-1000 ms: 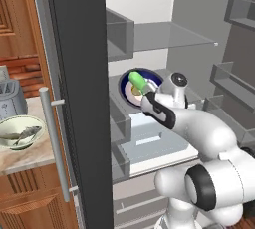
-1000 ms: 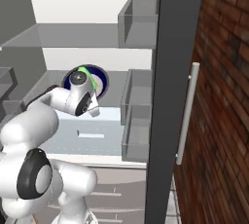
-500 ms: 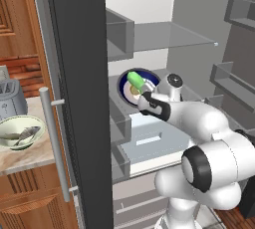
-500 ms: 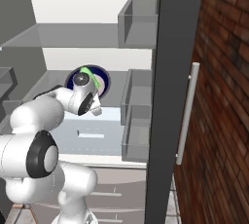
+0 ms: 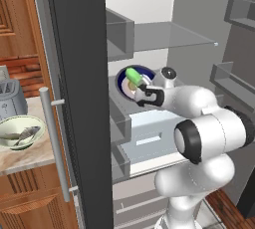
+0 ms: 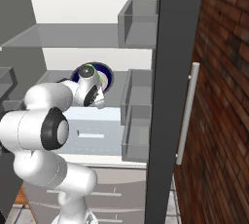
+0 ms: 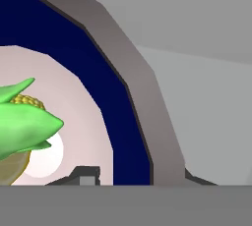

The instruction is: Place the bowl with the corn and lemon wedge on the second highest shelf of the fridge. Place the bowl with the fishs on the top shelf of the fridge.

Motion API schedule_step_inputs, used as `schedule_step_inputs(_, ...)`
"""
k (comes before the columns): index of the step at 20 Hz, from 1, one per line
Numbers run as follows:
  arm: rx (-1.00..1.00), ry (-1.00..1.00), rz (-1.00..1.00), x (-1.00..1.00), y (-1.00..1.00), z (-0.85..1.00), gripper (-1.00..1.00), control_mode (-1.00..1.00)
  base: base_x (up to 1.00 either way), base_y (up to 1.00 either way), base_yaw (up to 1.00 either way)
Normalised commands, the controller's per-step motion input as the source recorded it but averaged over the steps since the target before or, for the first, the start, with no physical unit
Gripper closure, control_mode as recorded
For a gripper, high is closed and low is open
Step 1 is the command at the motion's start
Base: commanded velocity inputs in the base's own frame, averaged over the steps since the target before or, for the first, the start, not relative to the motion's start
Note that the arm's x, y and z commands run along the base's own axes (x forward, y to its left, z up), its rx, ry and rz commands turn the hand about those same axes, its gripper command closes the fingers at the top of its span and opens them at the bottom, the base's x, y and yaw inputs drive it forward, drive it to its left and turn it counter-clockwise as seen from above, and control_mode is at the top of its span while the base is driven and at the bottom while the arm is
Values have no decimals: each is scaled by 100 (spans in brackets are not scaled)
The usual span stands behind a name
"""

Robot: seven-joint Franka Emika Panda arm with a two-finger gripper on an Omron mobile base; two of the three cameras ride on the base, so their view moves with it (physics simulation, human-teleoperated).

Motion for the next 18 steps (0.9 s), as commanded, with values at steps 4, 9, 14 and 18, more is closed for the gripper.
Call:
schedule_step_inputs(4, 0, 2, -2, 32, 6, 0, 100, -100, 0, 0, 0)
schedule_step_inputs(9, 0, 0, -1, 12, 6, 1, -100, -100, 0, 0, 0)
schedule_step_inputs(14, 0, -1, 0, -42, 0, 45, -100, -100, 0, 0, 0)
schedule_step_inputs(18, 0, -3, -5, -79, 0, 73, -100, -100, 0, 0, 0)
